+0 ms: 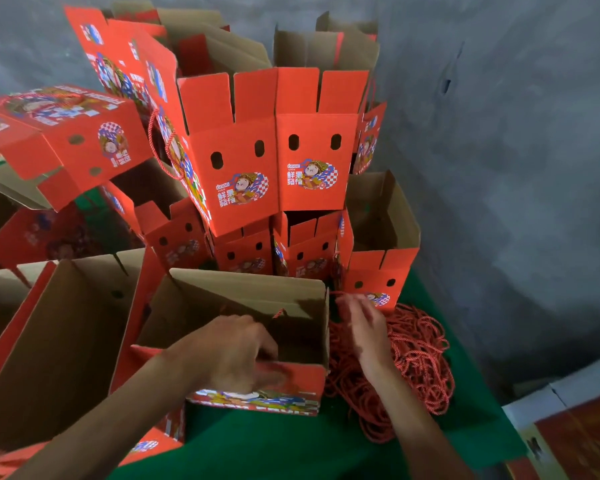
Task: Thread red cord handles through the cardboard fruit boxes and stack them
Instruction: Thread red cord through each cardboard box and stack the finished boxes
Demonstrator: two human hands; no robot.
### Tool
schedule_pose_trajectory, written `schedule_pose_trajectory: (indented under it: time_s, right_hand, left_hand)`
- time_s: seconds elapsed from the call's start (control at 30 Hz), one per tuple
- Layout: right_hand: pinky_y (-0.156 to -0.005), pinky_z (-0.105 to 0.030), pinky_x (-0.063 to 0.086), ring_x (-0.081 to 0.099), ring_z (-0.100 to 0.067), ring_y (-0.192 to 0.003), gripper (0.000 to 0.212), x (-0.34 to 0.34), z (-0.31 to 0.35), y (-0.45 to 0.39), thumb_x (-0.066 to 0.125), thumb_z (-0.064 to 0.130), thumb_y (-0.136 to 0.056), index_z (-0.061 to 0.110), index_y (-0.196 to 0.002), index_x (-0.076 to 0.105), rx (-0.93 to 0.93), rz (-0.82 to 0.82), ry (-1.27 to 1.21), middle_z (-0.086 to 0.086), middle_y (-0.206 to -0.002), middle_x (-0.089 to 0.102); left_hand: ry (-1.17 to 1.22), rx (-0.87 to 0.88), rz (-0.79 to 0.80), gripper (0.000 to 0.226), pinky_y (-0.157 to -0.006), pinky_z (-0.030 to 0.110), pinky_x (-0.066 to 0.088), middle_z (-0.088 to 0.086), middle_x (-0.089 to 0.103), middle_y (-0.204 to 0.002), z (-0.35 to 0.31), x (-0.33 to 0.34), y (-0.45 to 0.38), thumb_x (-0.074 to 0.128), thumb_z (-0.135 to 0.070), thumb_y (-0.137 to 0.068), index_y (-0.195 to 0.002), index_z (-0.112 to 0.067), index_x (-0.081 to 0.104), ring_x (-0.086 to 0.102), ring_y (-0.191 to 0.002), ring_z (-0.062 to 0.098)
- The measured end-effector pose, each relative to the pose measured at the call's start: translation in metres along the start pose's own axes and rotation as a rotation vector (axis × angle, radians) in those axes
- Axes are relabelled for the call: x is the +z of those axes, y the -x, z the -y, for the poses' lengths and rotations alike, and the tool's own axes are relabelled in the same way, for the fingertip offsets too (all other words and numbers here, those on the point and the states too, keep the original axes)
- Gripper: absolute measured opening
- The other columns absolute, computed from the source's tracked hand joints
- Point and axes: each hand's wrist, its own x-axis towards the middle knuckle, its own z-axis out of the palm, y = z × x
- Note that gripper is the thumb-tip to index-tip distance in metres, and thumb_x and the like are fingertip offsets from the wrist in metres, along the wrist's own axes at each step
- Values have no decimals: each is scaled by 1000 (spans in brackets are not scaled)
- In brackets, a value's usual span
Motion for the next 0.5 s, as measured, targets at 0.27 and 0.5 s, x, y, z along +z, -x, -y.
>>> schedule_pose_trajectory:
  time_s: [0.27, 0.5]
  right_hand:
    - [-44, -25, 25, 25, -12, -44, 35, -28, 12, 2, 59, 37, -86, 16, -61, 48, 134, 141, -206, 1, -54, 32]
    - [-45, -24, 34, 38, -14, -49, 36, -33, -15, 15, 60, 45, -102, 15, -85, 71, 110, 276, -3, 1, -60, 47]
  left_hand:
    - [-21, -229, -179, 29, -73, 34, 48, 4, 58, -91, -26, -3, -29, 43, -40, -102, -85, -19, 51, 59, -80, 23]
    - [98, -473, -132, 19, -70, 35, 47, 8, 65, -103, -5, -4, -52, 45, -30, -99, -84, -18, 45, 61, -84, 25]
